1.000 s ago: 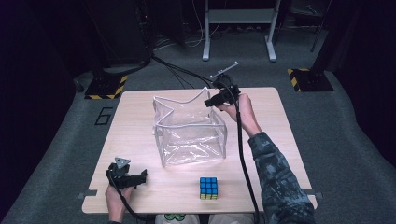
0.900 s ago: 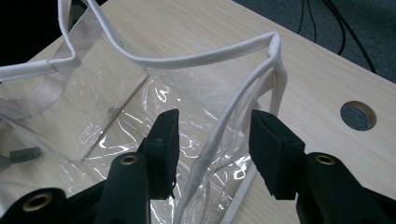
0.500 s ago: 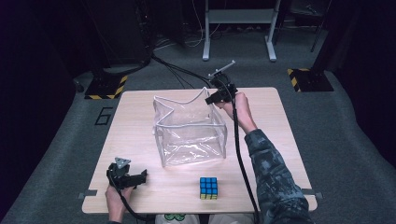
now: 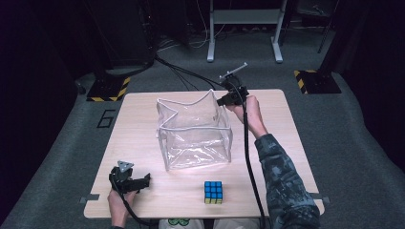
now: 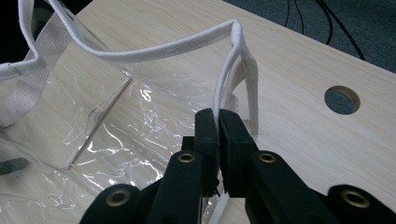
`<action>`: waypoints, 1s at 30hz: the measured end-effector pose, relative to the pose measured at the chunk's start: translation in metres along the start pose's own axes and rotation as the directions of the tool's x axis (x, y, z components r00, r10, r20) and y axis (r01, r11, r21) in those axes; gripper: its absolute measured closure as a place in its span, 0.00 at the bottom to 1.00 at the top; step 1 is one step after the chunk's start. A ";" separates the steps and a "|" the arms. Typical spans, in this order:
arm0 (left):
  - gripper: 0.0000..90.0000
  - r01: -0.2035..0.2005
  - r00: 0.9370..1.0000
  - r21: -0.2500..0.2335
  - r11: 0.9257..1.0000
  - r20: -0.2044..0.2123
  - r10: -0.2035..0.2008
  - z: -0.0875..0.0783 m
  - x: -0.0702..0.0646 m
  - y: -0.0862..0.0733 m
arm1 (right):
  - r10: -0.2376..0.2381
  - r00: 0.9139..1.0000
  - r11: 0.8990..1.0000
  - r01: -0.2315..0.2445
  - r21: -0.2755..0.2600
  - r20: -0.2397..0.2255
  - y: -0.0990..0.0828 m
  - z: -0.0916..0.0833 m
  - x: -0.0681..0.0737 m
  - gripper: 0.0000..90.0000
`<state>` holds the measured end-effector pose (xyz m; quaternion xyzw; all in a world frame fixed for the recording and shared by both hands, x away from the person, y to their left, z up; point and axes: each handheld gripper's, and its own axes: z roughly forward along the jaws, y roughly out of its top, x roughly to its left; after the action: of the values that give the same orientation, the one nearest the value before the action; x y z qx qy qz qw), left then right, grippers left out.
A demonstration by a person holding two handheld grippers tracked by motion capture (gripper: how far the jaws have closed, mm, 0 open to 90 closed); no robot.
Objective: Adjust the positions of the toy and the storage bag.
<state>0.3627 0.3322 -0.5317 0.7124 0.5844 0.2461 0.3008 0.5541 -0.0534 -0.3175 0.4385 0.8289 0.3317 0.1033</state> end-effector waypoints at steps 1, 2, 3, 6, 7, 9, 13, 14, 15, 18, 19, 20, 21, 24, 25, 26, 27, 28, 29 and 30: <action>0.01 0.000 1.000 0.000 1.000 0.000 0.000 0.000 0.000 0.000 | 0.002 1.000 1.000 -0.002 0.002 0.002 -0.001 -0.001 0.000 0.97; 0.01 0.000 1.000 0.000 1.000 0.000 0.000 0.000 0.000 0.000 | 0.001 1.000 1.000 -0.001 -0.001 0.005 -0.002 -0.002 -0.001 0.97; 0.01 0.000 1.000 0.000 1.000 0.000 0.000 0.000 0.000 0.000 | 0.001 1.000 1.000 -0.001 0.001 0.005 -0.003 -0.003 -0.002 0.97; 0.01 0.000 1.000 0.000 1.000 -0.001 0.000 0.000 0.000 0.000 | 0.008 1.000 1.000 -0.008 -0.002 0.007 -0.007 -0.006 -0.005 0.97; 0.01 0.000 1.000 0.000 1.000 -0.001 0.000 0.000 0.000 0.000 | 0.013 1.000 1.000 -0.013 -0.004 0.006 -0.009 -0.007 -0.006 0.97; 0.01 -0.001 1.000 0.000 1.000 -0.001 0.001 0.000 0.000 0.000 | 0.017 1.000 1.000 -0.016 -0.007 0.007 -0.012 -0.009 -0.008 0.97; 0.01 -0.001 1.000 0.000 1.000 -0.001 0.001 0.000 0.000 0.000 | 0.025 1.000 1.000 -0.025 -0.015 0.006 -0.018 -0.013 -0.011 0.97; 0.01 0.000 1.000 0.000 1.000 -0.001 0.000 0.000 0.000 0.000 | 0.025 1.000 1.000 -0.025 -0.014 0.007 -0.019 -0.014 -0.011 0.97; 0.01 0.000 1.000 0.000 1.000 -0.001 0.000 0.000 0.000 0.000 | 0.021 1.000 1.000 -0.021 -0.023 0.009 -0.021 -0.015 -0.012 0.97; 0.01 0.000 1.000 0.001 1.000 0.000 0.000 0.000 0.000 0.000 | 0.026 1.000 0.999 -0.025 -0.032 0.010 -0.025 -0.018 -0.015 0.97; 0.01 -0.001 1.000 0.003 1.000 -0.001 0.001 0.000 0.000 0.000 | 0.030 0.999 0.999 -0.030 -0.036 0.011 -0.027 -0.019 -0.015 0.97; 0.01 -0.001 1.000 0.003 1.000 -0.001 0.001 0.000 0.000 0.000 | 0.032 0.999 0.999 -0.032 -0.038 0.012 -0.029 -0.020 -0.016 0.97; 0.01 -0.001 1.000 0.003 1.000 -0.001 0.001 0.000 0.000 0.000 | 0.034 0.999 0.998 -0.034 -0.045 0.016 -0.030 -0.020 -0.016 0.97; 0.01 0.000 1.000 0.003 1.000 0.000 0.000 0.000 0.000 0.000 | 0.039 0.999 0.998 -0.038 -0.046 0.015 -0.033 -0.023 -0.017 0.97; 0.01 0.000 1.000 0.004 1.000 0.002 0.000 0.000 0.000 0.000 | 0.041 0.999 0.998 -0.040 -0.048 0.015 -0.034 -0.024 -0.018 0.97; 0.01 0.001 1.000 0.004 1.000 0.002 -0.001 0.000 0.000 0.000 | 0.043 0.999 0.998 -0.043 -0.051 0.015 -0.035 -0.024 -0.017 0.97; 0.01 -0.002 1.000 0.003 1.000 -0.001 0.002 0.000 0.000 0.000 | 0.041 0.999 0.998 -0.040 -0.050 0.015 -0.037 -0.025 -0.018 0.97; 0.01 -0.002 1.000 0.003 1.000 -0.001 0.002 0.000 0.000 0.000 | 0.043 0.999 0.998 -0.042 -0.054 0.015 -0.038 -0.026 -0.018 0.97; 0.01 -0.002 1.000 0.003 1.000 -0.001 0.002 0.000 0.000 0.000 | 0.042 0.999 0.998 -0.041 -0.053 0.015 -0.038 -0.026 -0.018 0.97; 0.01 -0.001 1.000 0.003 1.000 -0.001 0.001 0.000 0.000 0.000 | 0.045 0.999 0.998 -0.044 -0.054 0.015 -0.039 -0.027 -0.018 0.97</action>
<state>0.3625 0.3322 -0.5314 0.7131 0.5843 0.2458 0.2994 0.5268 -0.0959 -0.3244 0.4564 0.8089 0.3524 0.1145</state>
